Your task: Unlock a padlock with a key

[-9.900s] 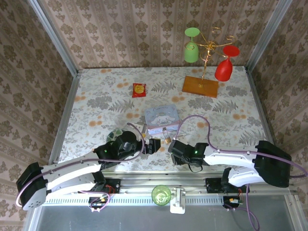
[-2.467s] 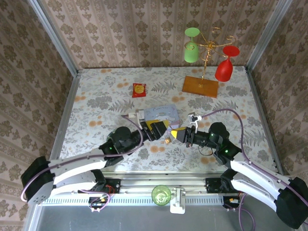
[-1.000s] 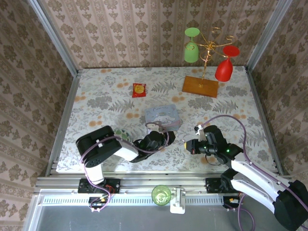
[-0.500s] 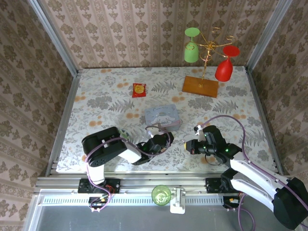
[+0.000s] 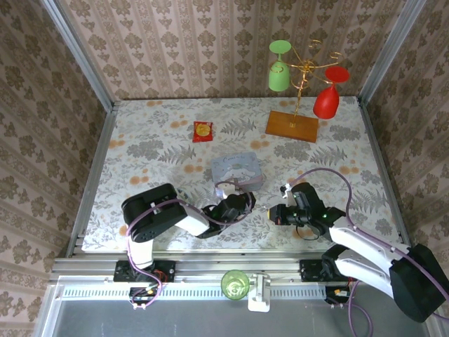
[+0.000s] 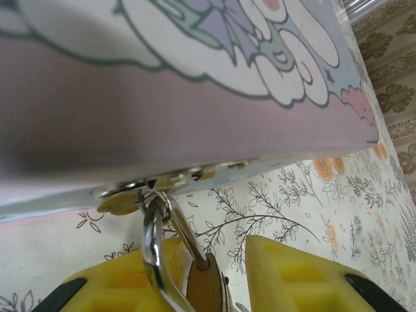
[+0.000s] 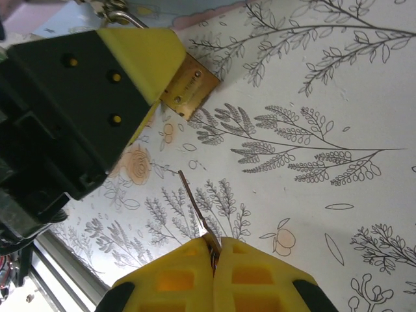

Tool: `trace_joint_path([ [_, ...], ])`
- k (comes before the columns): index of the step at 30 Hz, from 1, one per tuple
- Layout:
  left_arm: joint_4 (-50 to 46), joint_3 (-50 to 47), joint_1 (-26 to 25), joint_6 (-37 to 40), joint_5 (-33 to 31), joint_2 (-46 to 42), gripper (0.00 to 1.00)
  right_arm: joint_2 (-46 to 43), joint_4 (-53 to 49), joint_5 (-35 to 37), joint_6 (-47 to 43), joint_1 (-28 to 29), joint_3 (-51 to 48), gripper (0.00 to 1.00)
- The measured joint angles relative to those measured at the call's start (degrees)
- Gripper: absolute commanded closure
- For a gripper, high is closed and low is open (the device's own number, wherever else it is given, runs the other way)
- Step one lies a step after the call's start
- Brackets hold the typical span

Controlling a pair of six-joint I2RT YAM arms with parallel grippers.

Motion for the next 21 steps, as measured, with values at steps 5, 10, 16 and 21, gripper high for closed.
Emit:
trace_joint_path([
  [5, -0.1, 2.0, 0.0, 0.1, 0.0, 1.5, 0.72, 0.9, 0.9, 0.0, 0.0, 0.0, 0.0, 1.00],
  [10, -1.6, 3.2, 0.6, 0.0, 0.9, 1.9, 0.88, -0.3, 1.0, 0.1, 0.0, 0.0, 0.0, 1.00],
  [16, -0.6, -2.1, 1.8, 0.0, 2.4, -2.0, 0.90, -2.8, 0.6, 0.3, 0.0, 0.0, 0.0, 1.00],
  [21, -1.4, -9.0, 3.0, -0.4, 1.4, -8.1, 0.89, -2.8, 0.7, 0.3, 0.0, 0.0, 0.0, 1.00],
])
